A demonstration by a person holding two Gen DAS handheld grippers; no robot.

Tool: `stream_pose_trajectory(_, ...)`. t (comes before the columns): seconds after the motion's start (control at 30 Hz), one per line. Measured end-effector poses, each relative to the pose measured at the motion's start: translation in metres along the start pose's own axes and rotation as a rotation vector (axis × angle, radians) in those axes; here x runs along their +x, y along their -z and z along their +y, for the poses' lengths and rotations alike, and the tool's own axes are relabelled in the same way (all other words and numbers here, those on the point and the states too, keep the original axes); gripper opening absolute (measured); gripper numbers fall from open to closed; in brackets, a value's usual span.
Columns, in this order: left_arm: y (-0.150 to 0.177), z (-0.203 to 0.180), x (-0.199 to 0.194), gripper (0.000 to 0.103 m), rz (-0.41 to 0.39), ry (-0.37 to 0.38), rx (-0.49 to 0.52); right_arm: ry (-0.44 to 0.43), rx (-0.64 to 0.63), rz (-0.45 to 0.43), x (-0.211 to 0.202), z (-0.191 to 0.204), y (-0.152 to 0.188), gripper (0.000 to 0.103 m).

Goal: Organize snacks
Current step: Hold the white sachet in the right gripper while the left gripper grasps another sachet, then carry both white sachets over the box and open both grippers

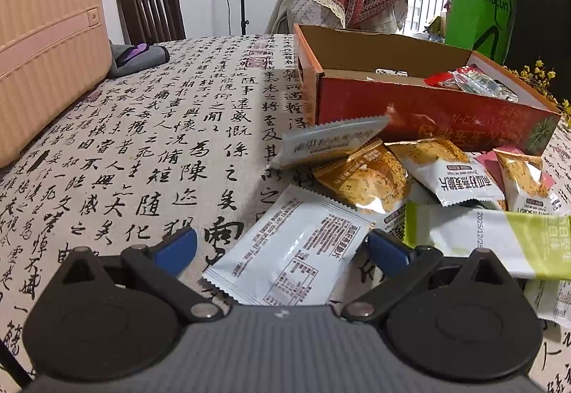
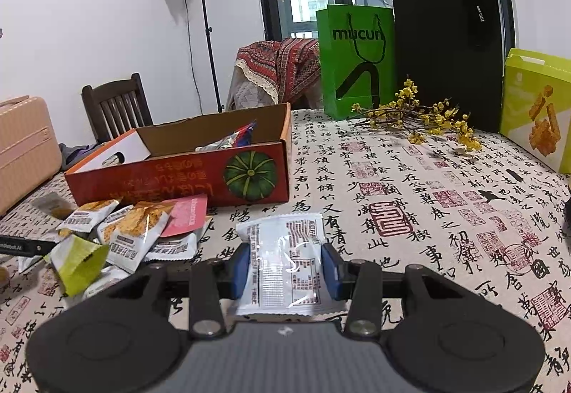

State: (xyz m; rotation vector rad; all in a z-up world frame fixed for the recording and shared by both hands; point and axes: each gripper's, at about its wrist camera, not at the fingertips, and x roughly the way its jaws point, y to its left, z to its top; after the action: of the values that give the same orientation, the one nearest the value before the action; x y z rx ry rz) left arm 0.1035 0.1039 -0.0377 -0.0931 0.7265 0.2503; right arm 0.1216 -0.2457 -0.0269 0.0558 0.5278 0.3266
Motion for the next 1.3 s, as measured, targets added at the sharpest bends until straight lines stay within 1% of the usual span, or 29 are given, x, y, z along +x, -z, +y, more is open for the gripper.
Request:
stream_pose_trajectory(0.2, 0.001, 0.001, -0.001, 0.102, -0.005, 0.025, 0.016, -0.004, 0.000, 0.002, -0.001, 0.001, 0.001, 0.042)
stream_pose_trajectory(0.33, 0.005, -0.002, -0.008, 0.082, -0.034, 0.051, 0.036, -0.005, -0.001, 0.003, -0.001, 0.001, 0.001, 0.042)
stream_pose_trajectory(0.37, 0.006, -0.002, -0.010, 0.079, -0.041, 0.055, 0.037, -0.006, -0.002, 0.004, -0.001, 0.002, 0.001, 0.042)
stream_pose_trajectory(0.4, 0.007, -0.002, -0.012, 0.075, -0.046, 0.058, 0.034, -0.007, -0.003, 0.005, -0.001, 0.002, 0.001, 0.042)
stream_pose_trajectory(0.47, 0.009, 0.000, -0.015, 0.064, -0.054, 0.063, 0.025, -0.010, -0.005, 0.009, -0.001, 0.003, 0.001, 0.042)
stream_pose_trajectory(0.57, 0.010, 0.005, -0.020, 0.054, -0.061, 0.081, -0.007, -0.013, -0.008, 0.010, -0.001, 0.005, 0.001, 0.042)
stream_pose_trajectory(0.67, 0.012, 0.004, -0.025, 0.049, -0.072, 0.083, -0.011, -0.014, -0.009, 0.010, -0.001, 0.005, 0.001, 0.042)
stream_pose_trajectory(0.77, 0.015, 0.003, -0.032, 0.046, -0.089, 0.089, -0.012, -0.015, -0.012, 0.008, -0.003, 0.007, 0.001, 0.042)
stream_pose_trajectory(1.0, 0.018, 0.004, -0.045, 0.045, -0.127, 0.095, -0.019, -0.017, -0.016, 0.003, -0.005, 0.008, 0.000, 0.042)
stream_pose_trajectory(1.1, 0.020, 0.006, -0.052, 0.045, -0.141, 0.099, -0.040, -0.017, -0.015, -0.001, -0.006, 0.008, 0.000, 0.042)
stream_pose_trajectory(1.3, 0.021, 0.006, -0.072, 0.045, -0.199, 0.115, -0.057, -0.018, -0.016, -0.013, -0.008, 0.008, -0.003, 0.042)
